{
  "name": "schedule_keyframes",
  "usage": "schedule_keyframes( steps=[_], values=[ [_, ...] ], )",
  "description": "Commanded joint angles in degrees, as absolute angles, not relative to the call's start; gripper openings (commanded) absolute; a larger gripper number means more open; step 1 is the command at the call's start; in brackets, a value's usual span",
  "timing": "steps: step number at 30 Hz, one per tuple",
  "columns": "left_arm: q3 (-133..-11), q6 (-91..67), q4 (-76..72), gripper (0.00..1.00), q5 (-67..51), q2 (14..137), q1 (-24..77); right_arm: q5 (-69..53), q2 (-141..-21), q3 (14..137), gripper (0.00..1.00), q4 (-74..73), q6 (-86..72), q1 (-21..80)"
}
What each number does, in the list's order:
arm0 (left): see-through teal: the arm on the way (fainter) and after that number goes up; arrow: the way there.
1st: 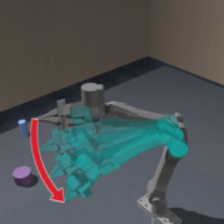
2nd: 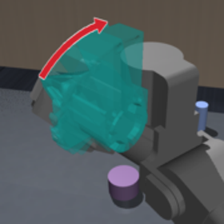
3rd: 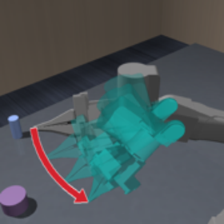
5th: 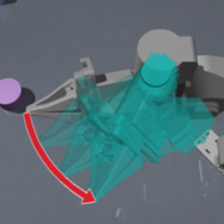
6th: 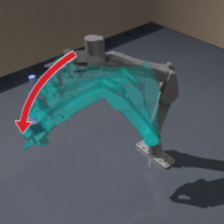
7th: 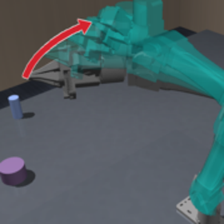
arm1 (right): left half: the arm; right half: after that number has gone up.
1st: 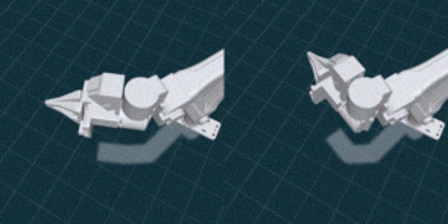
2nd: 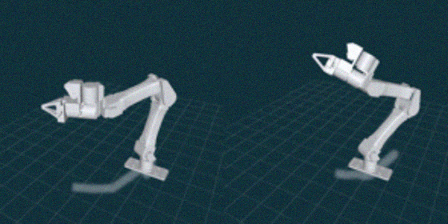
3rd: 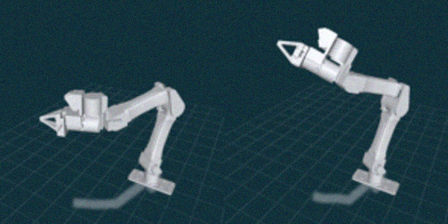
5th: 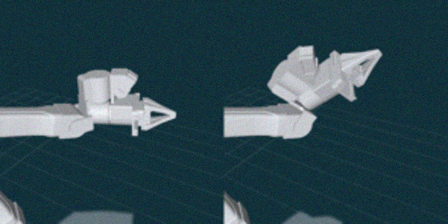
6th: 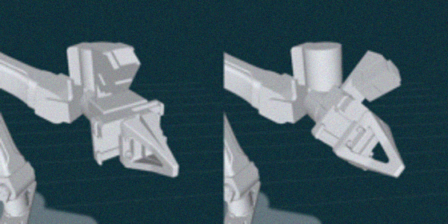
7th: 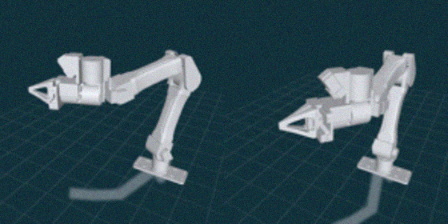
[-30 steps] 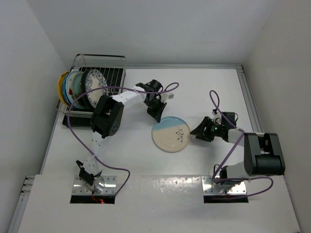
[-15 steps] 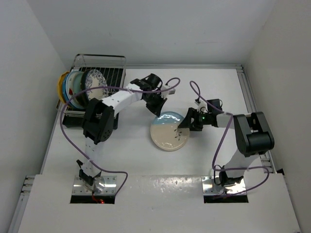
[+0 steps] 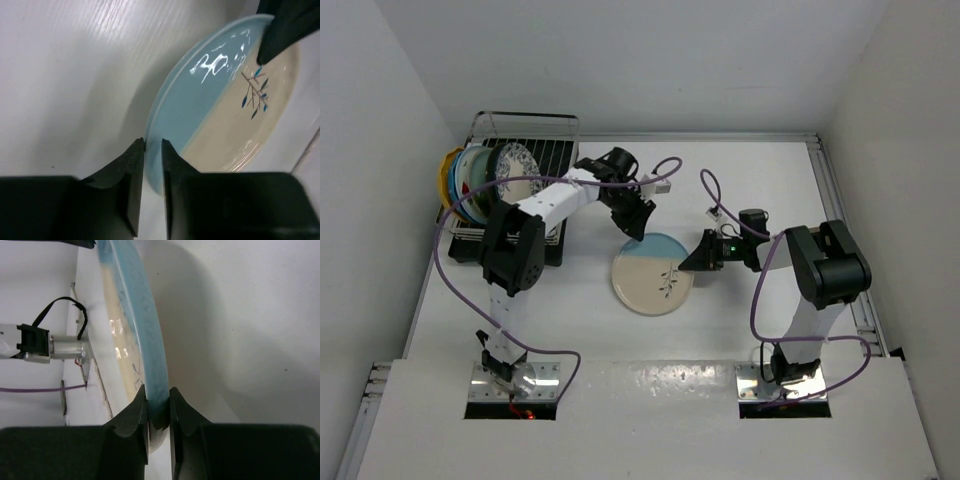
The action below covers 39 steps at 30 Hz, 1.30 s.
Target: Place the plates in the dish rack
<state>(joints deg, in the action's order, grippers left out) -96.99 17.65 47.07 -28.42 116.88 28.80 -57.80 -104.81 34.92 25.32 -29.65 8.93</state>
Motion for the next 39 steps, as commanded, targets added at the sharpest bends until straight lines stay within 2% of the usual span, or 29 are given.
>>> schedule_keyframes(
  steps=[1,4,8,13,17,19,22,23,24,26,29,30,31,32,33,34,37,38,39],
  values=[
    [-98.26,20.57,46.76,0.42,-36.73,114.26,27.69,-65.45,-102.22,35.42,0.0,34.27,-31.9,8.79],
    [-101.07,21.88,47.28,0.57,-38.93,116.89,25.32,-67.58,-99.94,35.77,0.0,36.91,-33.39,8.7],
    [-104.24,26.26,52.64,0.61,-43.85,120.67,23.99,-69.26,-97.82,38.05,0.0,35.86,-33.4,8.35],
    [-103.71,26.81,53.26,0.69,-43.86,121.9,23.47,-72.42,-95.19,40.77,0.0,35.77,-34.45,8.0],
    [-105.02,26.81,52.73,0.69,-46.56,120.77,22.24,-73.13,-93.09,41.57,0.0,34.72,-34.37,7.82],
    [-105.64,29.42,54.83,0.66,-49.47,120.15,22.24,-72.51,-92.64,42.01,0.0,34.37,-32.97,7.82],
    [-106.78,38.09,62.46,0.61,-56.85,120.15,22.76,-71.54,-93.86,43.32,0.0,33.49,-31.91,7.73],
    [-107.48,41.71,69.71,0.61,-59.91,120.15,23.63,-71.54,-94.82,44.37,0.0,34.18,-32.08,7.65],
    [-108.19,47.14,72.83,0.61,-60.64,121.89,24.69,-71.54,-95.88,45.25,0.0,34.8,-33.65,7.82],
    [-107.67,47.2,74.62,0.61,-60.64,122.43,25.22,-71.46,-96.58,45.52,0.0,40.22,-35.76,7.91],
    [-105.65,48.42,74.62,0.48,-61.17,122.43,25.22,-71.46,-97.91,47.19,0.0,42.63,-39.19,7.82],
    [-105.64,48.43,74.62,0.3,-61.17,122.43,25.22,-71.37,-98.26,47.72,0.0,42.71,-39.29,7.65],
    [-106.43,47.3,73.66,0.19,-61.17,121.82,25.22,-71.28,-98.35,47.81,0.0,42.71,-39.2,7.65],
    [-106.96,39.11,67.56,0.0,-57.69,120.25,24.53,-70.06,-97.91,47.9,0.0,41.67,-38.42,7.3],
    [-106.96,39.02,67.5,0.0,-57.66,120.23,24.52,-69.61,-97.91,47.9,0.0,40.88,-38.41,7.29],
    [-106.96,36.41,65.32,0.0,-56.35,119.45,24.0,-67.61,-97.3,47.99,0.02,39.83,-35.28,7.12],
    [-106.96,25.34,56.27,0.0,-47.93,115.24,23.29,-56.89,-94.49,49.56,0.3,20.91,-26.31,7.12],
    [-106.96,20.53,54.34,0.0,-44.86,114.09,23.29,-54.08,-93.87,50.18,0.42,17.61,-22.02,7.12],
    [-106.96,18.56,51.36,0.0,-38.65,113.04,23.29,-45.44,-92.04,50.71,0.58,13.23,-19.45,7.12]
  ],
)
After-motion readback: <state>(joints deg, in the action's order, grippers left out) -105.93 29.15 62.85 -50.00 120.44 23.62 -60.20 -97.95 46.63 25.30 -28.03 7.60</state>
